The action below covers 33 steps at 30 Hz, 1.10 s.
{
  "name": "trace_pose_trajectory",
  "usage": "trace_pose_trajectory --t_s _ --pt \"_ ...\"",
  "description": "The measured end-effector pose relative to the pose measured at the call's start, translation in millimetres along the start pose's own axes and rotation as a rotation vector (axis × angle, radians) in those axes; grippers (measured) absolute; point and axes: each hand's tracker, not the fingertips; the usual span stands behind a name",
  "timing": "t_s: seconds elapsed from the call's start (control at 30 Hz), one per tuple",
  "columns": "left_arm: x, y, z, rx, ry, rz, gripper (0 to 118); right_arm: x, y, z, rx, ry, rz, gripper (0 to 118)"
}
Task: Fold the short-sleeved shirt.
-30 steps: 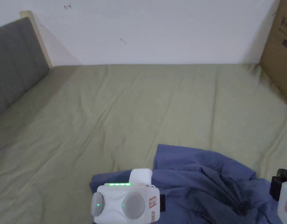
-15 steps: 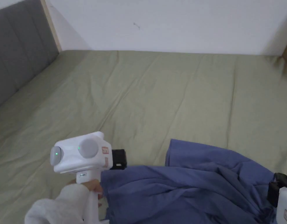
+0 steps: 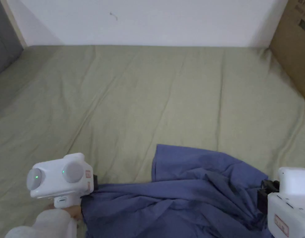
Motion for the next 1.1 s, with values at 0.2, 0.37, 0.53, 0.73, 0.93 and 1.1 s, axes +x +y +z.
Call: trace_pose_trajectory --t_s 0.2,0.37,0.53,0.73,0.93,1.1 --pt "-2.6 1.0 39.2 0.081 -0.058 -0.008 4 40.6 65.3 -52.2 -0.141 0.264 -0.085 44" --pt "-2.0 0.3 67.1 0.133 -0.084 -0.027 4 41.7 100.4 -136.8 -0.292 0.211 0.017 84" --pt "-1.7 -3.1 77.9 0.147 -0.096 -0.04 5 34.2 95.9 -209.6 -0.511 0.163 0.0 105" --pt "-3.5 -1.7 72.8 0.134 -0.098 -0.038 5 20.9 80.8 -220.0 -0.549 0.144 0.043 86" --pt "-3.1 2.5 79.9 0.15 -0.089 -0.048 4 13.5 96.6 -205.6 -0.494 0.091 0.129 4" --pt "-4.4 7.7 96.7 0.173 -0.08 -0.063 4 26.5 106.5 -185.8 -0.465 0.117 0.026 4"
